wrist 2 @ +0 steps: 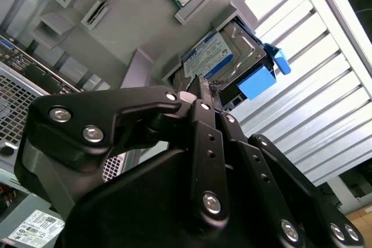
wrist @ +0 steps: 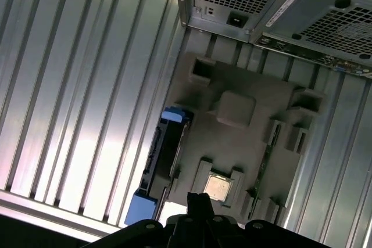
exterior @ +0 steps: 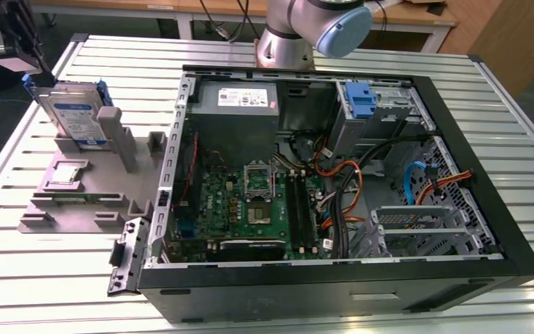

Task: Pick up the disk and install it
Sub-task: 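Pick up the disk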

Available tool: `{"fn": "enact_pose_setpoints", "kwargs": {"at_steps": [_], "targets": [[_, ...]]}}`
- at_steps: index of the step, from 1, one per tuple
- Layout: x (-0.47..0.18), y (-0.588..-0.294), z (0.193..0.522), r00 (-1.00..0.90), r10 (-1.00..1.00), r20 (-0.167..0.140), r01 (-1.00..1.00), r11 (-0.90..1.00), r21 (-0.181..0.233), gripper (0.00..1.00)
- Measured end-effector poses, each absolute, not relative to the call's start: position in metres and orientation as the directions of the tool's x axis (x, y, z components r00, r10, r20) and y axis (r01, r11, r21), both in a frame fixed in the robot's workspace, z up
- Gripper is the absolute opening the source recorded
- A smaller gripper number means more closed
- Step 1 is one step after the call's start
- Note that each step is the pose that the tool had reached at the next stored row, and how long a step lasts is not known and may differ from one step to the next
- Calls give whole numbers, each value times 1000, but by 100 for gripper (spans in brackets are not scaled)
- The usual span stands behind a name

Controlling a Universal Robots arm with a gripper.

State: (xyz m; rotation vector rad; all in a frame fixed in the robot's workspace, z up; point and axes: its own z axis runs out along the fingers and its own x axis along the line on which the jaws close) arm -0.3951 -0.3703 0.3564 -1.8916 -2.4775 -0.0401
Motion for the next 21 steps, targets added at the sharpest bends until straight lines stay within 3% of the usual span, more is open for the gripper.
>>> {"fn": "enact_pose_setpoints", "kwargs": {"at_steps": [21], "targets": [[-396,-368,355,-183,982,35,983,183,4,10]]}}
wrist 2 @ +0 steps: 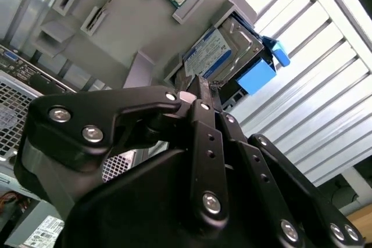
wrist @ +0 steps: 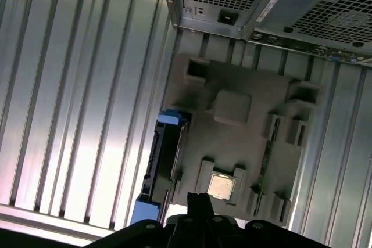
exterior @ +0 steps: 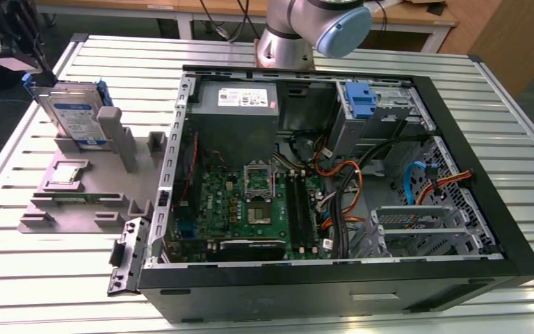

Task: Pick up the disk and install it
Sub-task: 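Pick up the disk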

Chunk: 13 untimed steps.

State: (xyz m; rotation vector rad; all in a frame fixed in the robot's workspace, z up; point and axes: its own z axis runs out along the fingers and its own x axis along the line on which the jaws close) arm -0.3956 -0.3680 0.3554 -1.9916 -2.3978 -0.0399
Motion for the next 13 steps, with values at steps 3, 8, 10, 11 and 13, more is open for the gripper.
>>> {"fn": "enact_pose_setpoints", "kwargs": {"at_steps": [3,8,10,11,13], "targets": [[-400,-367,354,-180,983,35,984,180,3,10],[-407,-363,353,-178,983,35,984,178,2,10],[-408,-361,353,-175,984,35,984,175,2,10],[-408,-360,353,-174,984,35,985,174,2,10],[-408,-357,352,-171,985,36,985,171,0,10]]}}
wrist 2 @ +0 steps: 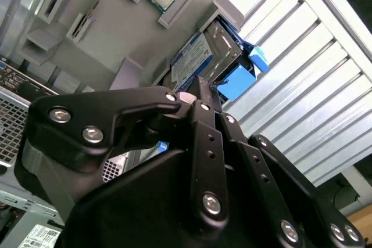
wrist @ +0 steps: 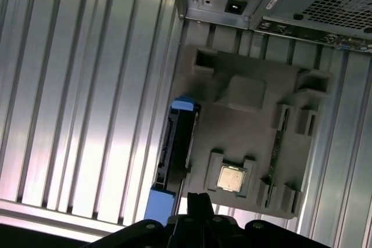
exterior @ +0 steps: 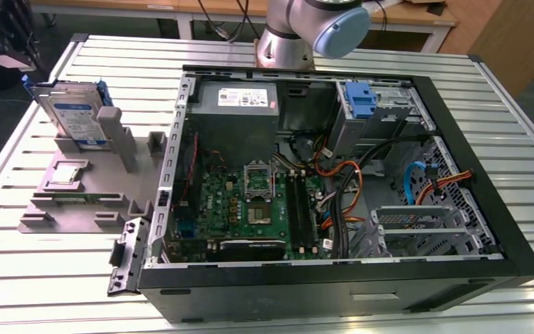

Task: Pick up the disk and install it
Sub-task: 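Pick up the disk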

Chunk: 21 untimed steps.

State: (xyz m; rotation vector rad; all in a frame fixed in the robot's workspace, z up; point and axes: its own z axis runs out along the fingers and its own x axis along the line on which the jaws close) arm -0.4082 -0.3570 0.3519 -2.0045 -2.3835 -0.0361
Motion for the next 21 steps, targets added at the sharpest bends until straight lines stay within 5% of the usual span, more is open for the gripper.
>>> {"fn": "enact_pose_setpoints", "kwargs": {"at_steps": [21], "targets": [[-418,-342,346,-11,999,36,1000,11,0,10]]}}
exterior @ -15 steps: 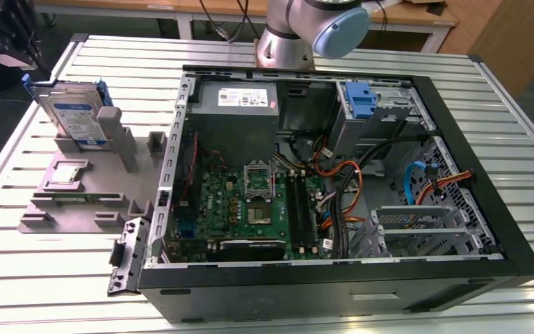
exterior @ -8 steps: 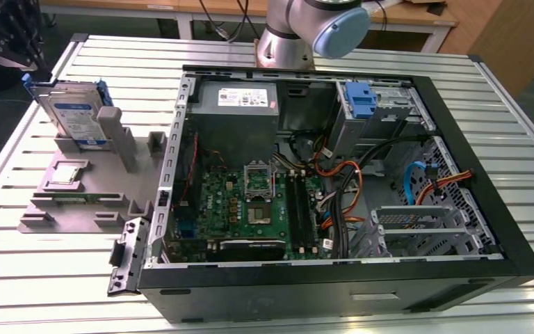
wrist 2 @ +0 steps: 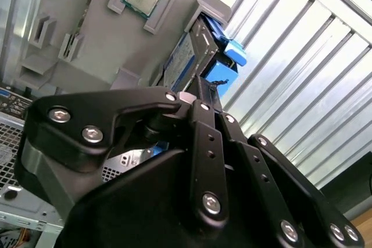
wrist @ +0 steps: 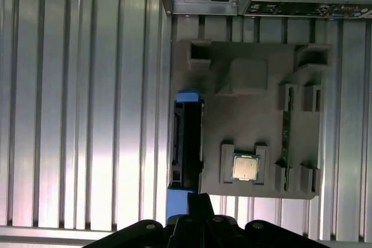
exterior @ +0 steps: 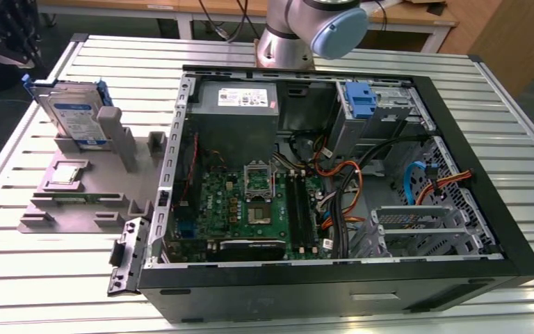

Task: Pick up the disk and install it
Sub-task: 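Pick up the disk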

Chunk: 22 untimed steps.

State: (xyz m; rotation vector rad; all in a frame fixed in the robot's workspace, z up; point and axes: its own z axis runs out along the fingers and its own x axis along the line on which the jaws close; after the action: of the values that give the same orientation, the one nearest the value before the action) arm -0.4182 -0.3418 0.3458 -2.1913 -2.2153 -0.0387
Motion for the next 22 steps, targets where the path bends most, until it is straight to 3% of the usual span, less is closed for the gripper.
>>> {"fn": "enact_pose_setpoints", "kwargs": {"at_steps": [7,9,14,15,18,20,21,22], "targets": [[-418,-340,346,-11,999,35,1000,11,0,11],[-418,-339,346,-11,999,35,1000,11,0,23],[-418,-339,346,-11,999,32,1000,11,0,35],[-418,-339,346,-11,999,31,1000,11,0,42],[-418,-339,346,-11,1000,29,1000,11,0,43],[-418,-339,346,-11,1000,29,1000,11,0,48],[-418,-339,346,-11,1000,29,1000,11,0,57],[-418,-339,346,-11,1000,28,1000,11,0,57]]}}
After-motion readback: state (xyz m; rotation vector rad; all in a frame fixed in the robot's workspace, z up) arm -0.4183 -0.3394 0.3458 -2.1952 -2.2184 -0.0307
